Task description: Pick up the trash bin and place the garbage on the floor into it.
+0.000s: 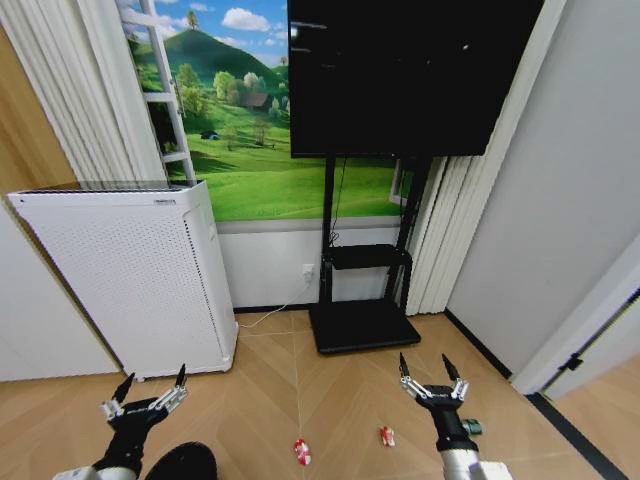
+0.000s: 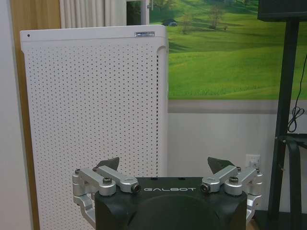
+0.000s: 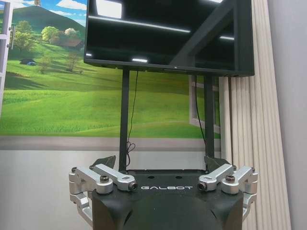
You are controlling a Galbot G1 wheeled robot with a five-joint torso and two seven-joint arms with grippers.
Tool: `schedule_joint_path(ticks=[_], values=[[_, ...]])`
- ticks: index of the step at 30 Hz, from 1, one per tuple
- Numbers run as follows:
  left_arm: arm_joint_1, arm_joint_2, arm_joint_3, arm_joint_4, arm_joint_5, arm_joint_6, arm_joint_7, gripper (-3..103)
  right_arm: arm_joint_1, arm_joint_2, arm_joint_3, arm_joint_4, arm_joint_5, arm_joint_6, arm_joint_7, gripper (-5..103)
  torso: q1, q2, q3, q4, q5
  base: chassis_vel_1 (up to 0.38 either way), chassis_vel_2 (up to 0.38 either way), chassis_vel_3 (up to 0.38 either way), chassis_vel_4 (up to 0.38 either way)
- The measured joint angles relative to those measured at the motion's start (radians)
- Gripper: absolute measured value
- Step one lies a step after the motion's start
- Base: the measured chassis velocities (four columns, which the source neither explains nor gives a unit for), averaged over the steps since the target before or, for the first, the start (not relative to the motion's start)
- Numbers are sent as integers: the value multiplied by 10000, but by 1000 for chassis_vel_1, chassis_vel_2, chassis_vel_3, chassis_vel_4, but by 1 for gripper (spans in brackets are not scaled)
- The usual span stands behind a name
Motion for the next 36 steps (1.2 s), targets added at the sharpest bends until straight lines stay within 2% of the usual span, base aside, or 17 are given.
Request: schedule_joint_path(ticks=[13,36], values=[[-11,14,-2,41,66,-15,42,100,34,0,-35,-54,98,163,241,100,-243,-595,-350,0,0,0,0,0,0],[-24,9,9,82,210,-58,156,100,27,24,-34,-118,-64,178,240,100,-564,-1400,-836,0,0,0,0,0,0]])
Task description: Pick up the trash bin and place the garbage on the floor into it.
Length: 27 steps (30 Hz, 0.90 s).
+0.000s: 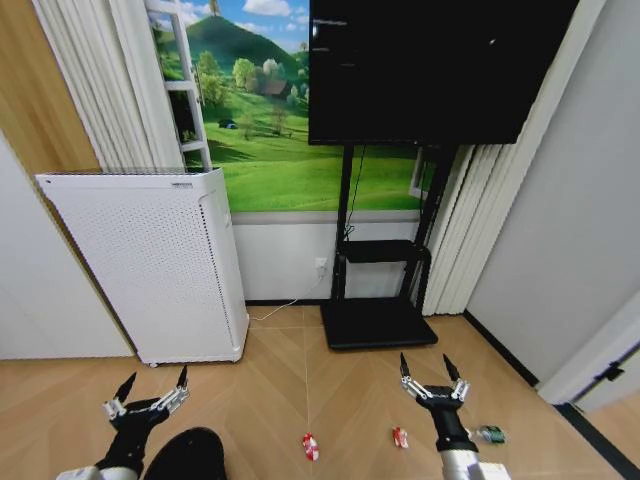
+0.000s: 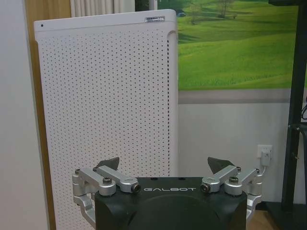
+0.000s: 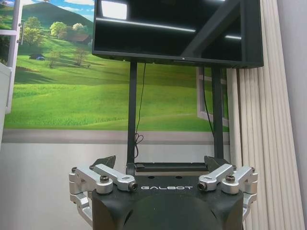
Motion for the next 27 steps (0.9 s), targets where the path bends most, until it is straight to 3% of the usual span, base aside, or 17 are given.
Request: schedule_joint_path(ticks=[27], values=[[-11,18,70,40,75,-17,38,100,-7,44,26,-38,-438,-139,499,100,-387,-1023,-636,0,0,0,0,0,0]])
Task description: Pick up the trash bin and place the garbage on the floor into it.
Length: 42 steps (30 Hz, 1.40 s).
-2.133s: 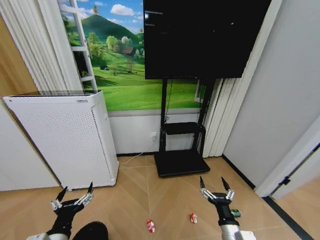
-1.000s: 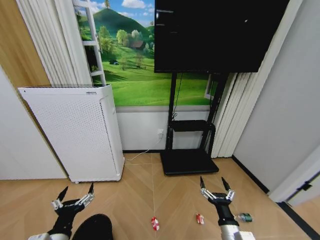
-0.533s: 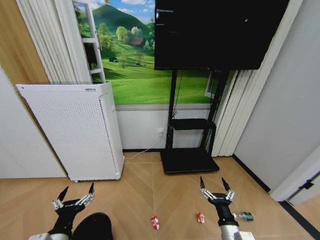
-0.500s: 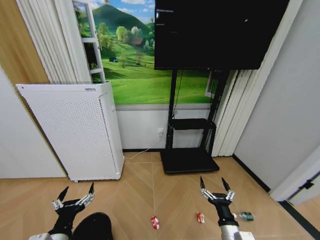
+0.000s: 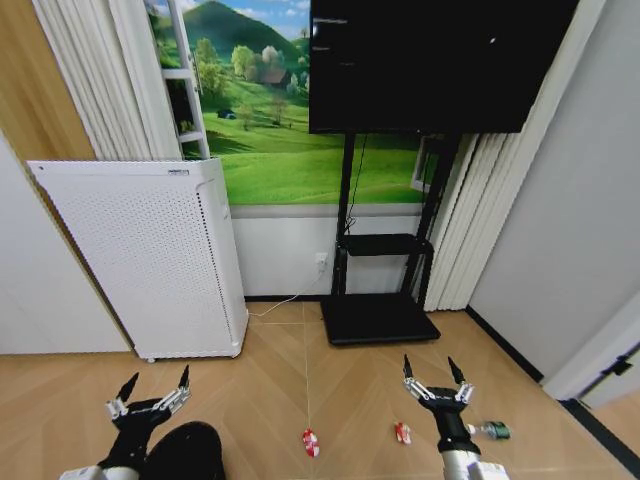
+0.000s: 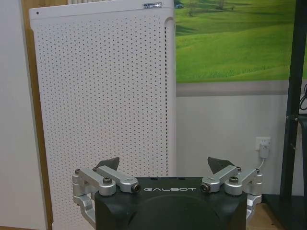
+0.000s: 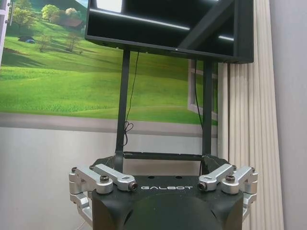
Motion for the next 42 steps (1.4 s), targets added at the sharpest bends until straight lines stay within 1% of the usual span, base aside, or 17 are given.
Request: schedule_joint_path(ticks=[3,5,10,12,16,17,18,22,24,42], values=[[0,-1,6,0,6,0,0,100,0,0,-2,13,-52,0,50,100,-14,-43,-30,0,0,0,0,0,0],[3,-10,25,0,36,-3,4,100,8,7,-1,28,-244,0,193,100,-63,-200,-137,0,0,0,0,0,0],[5,-11,26,0,43,-9,6,100,15,13,-8,41,-264,0,285,100,-117,-346,-229,0,0,0,0,0,0],[6,-9,26,0,55,-12,9,100,30,13,-6,66,-263,-12,299,100,-167,-501,-335,0,0,0,0,0,0],[6,-8,91,28,147,-88,20,100,28,25,-12,109,-309,-233,402,100,-237,-716,-479,0,0,0,0,0,0],[6,-8,91,28,147,-88,20,100,28,25,-12,109,-309,-233,402,100,-237,-716,-479,0,0,0,0,0,0],[6,5,103,48,157,-116,31,100,29,31,19,85,-430,-347,550,100,-281,-837,-557,-1,0,0,0,0,0],[3,25,104,66,163,-117,51,100,30,39,39,56,-474,-407,670,100,-320,-960,-641,0,0,0,0,0,0],[0,24,118,85,197,-125,77,100,35,47,38,46,-482,-461,770,100,-356,-1083,-727,-1,0,0,0,0,0],[-2,15,135,120,222,-140,111,100,27,74,26,-16,-481,-352,848,101,-556,-1748,-1192,0,0,0,0,0,0]])
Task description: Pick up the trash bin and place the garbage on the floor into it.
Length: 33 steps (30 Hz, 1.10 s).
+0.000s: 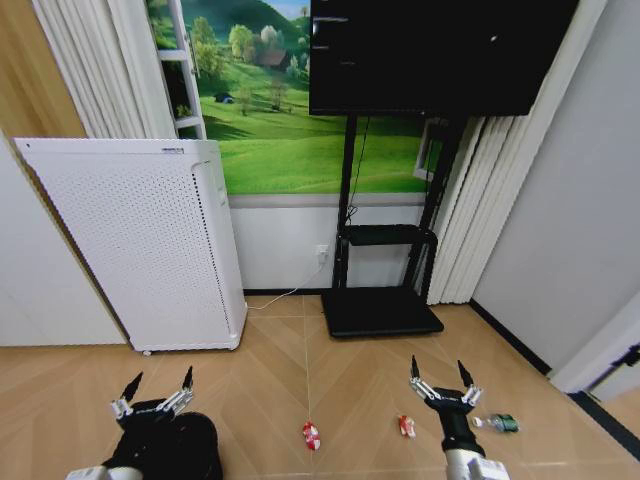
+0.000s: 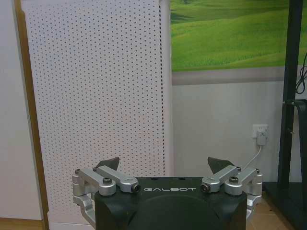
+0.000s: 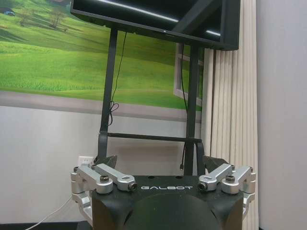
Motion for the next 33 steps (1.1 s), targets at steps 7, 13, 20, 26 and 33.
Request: schedule_joint_path(ticks=[7,13,20,26,33], values=[[-3,8,-18,49,3,0,6,100,11,-15,-4,-58,-2,4,-39,100,-82,-317,-237,0,0,0,0,0,0],[-8,8,-22,57,18,-2,10,100,30,-24,1,-91,-6,0,-44,100,-133,-511,-379,0,0,0,0,0,0],[-9,4,-47,57,41,-4,15,100,47,-24,-15,-113,-13,-8,-51,100,-194,-785,-593,0,0,0,0,0,0],[-9,-8,-45,55,41,-4,19,100,52,-41,-9,-116,-13,-19,-55,100,-247,-1039,-794,0,0,0,0,0,0],[-21,0,-66,82,66,-108,-19,100,64,-44,-9,-139,-13,-29,-55,100,-309,-1337,-1028,0,0,0,0,0,0]])
